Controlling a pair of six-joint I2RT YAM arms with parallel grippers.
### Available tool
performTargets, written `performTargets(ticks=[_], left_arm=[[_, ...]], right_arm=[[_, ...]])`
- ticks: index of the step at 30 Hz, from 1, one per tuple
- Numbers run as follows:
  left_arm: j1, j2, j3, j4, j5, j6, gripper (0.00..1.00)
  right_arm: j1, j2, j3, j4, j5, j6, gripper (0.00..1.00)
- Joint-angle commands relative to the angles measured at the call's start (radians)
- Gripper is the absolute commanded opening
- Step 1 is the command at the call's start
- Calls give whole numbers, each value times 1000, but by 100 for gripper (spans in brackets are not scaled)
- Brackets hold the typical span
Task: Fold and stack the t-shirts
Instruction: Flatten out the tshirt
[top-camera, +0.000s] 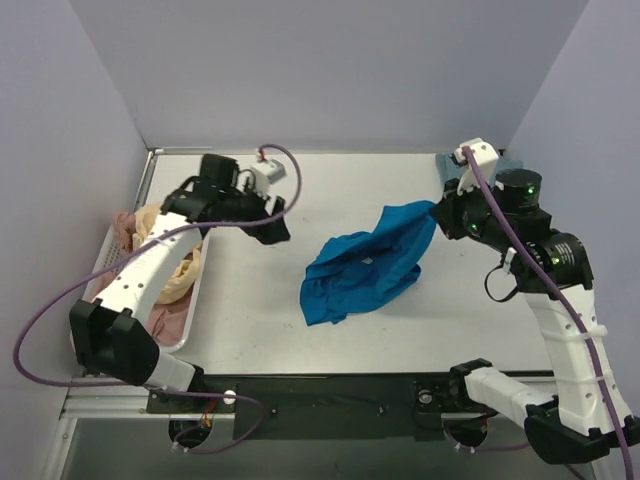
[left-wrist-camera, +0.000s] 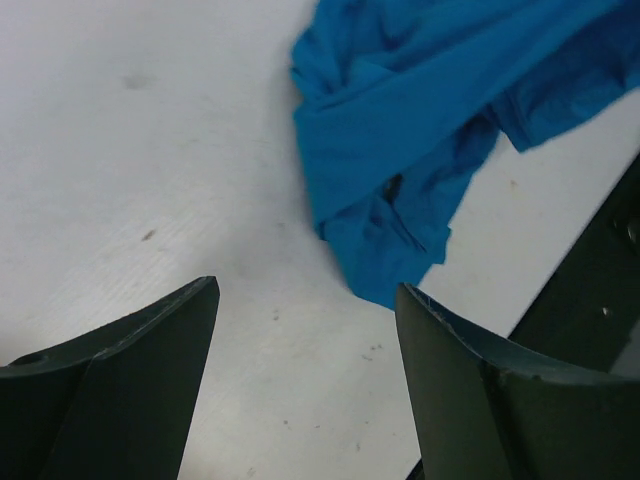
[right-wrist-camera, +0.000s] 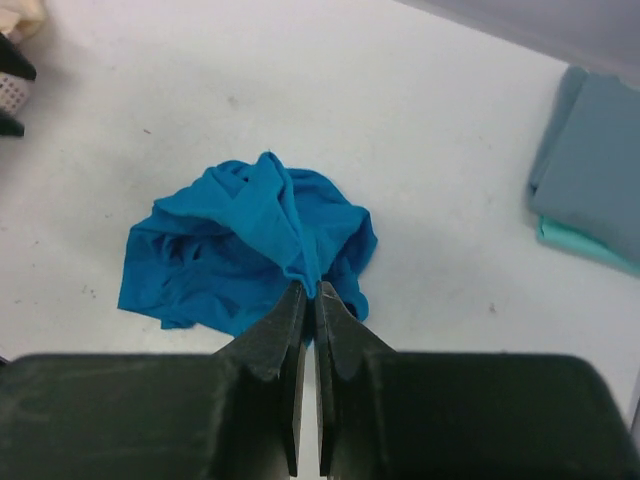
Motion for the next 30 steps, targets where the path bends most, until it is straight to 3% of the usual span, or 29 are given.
performTargets(ticks=[1,5,7,13,19,21,23,25,26,30], left_arm=[[-255,37,-74,20,-22,99,82],[-435,120,-112,75,-126,168,82],[-464,163,-135,142,-187,185,82],[-469,247,-128,377,-328,150,82],[-484,346,-100,471,-396,188,79],[-486,369,-83,483,-388,191,72],[-483,385,-63,485,-382,190,53],[-471,389,-31,471,-385,182,21],[-446,387,18,433,-382,176,0],[-304,369,284,261,-319,119,0]], right_arm=[[-116,-55,-103,-33,-66,19,0],[-178,-97,-134,-34,-131,7,0],[-193,-106,-135,-39,-144,7,0],[-238,-132,-120,-50,-157,-12,0],[-262,-114,-74,-54,-186,-15,0],[-268,-106,-57,-56,-186,-19,0],[-279,-97,-39,-57,-189,-22,0],[-294,-83,-8,-60,-184,-24,0],[-310,-77,0,-62,-174,-25,0],[-328,3,108,-60,-100,-25,0]])
